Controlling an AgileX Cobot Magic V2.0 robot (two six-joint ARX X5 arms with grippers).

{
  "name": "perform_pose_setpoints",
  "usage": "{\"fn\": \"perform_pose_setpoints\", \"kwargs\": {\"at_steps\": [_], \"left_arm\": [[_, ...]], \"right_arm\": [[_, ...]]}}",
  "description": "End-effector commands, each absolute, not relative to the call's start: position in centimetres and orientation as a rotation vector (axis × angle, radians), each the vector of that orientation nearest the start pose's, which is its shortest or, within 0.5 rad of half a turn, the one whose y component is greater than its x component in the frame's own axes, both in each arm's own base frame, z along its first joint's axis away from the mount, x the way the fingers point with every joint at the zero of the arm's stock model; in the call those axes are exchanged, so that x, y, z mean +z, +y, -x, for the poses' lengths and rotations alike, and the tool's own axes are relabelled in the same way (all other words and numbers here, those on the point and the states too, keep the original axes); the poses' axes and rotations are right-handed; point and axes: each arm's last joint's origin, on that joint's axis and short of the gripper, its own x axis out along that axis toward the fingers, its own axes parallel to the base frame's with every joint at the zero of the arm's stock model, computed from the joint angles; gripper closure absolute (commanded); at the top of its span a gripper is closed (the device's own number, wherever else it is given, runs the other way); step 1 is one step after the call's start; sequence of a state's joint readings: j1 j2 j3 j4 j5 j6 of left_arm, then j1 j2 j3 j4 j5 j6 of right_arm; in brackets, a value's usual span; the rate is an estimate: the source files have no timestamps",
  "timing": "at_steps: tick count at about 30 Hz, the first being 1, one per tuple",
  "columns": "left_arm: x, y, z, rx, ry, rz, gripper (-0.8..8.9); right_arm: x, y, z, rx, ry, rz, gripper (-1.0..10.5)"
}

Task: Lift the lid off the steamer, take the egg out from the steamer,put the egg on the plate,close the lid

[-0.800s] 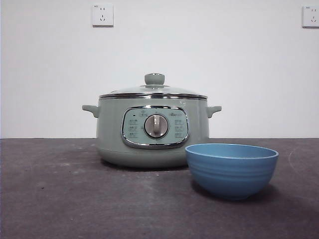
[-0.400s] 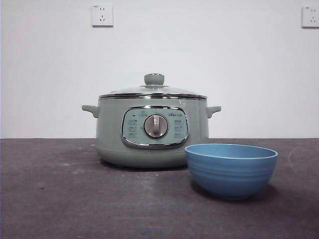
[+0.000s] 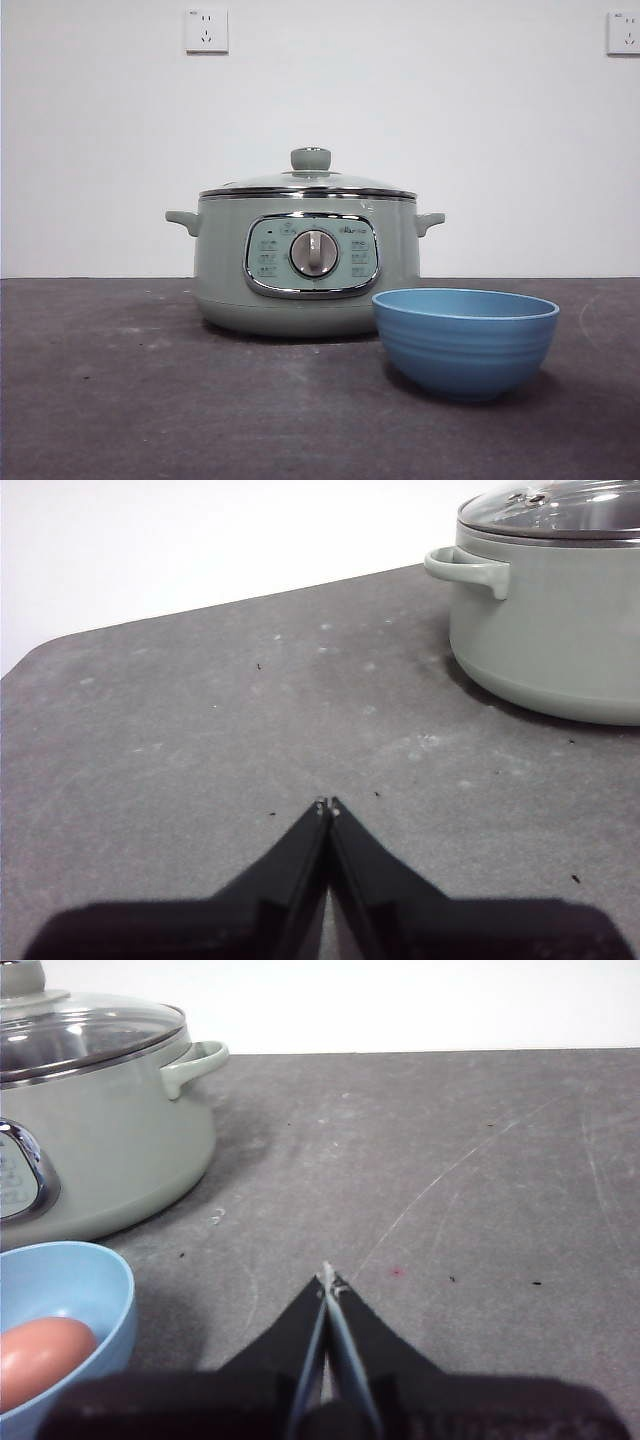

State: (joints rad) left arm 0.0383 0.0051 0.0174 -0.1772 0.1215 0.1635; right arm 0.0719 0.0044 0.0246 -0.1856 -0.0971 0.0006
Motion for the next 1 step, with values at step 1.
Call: {"fn": "perform_pose_setpoints", "kwargs": {"at_steps": [1], "left_arm": [[14.77, 0.03, -9.61, -0.097, 0.165, -0.143, 8.17]], "right_arm": [[14.9, 0.99, -9.51, 0.17, 0.176, -0.012, 9.6]]}}
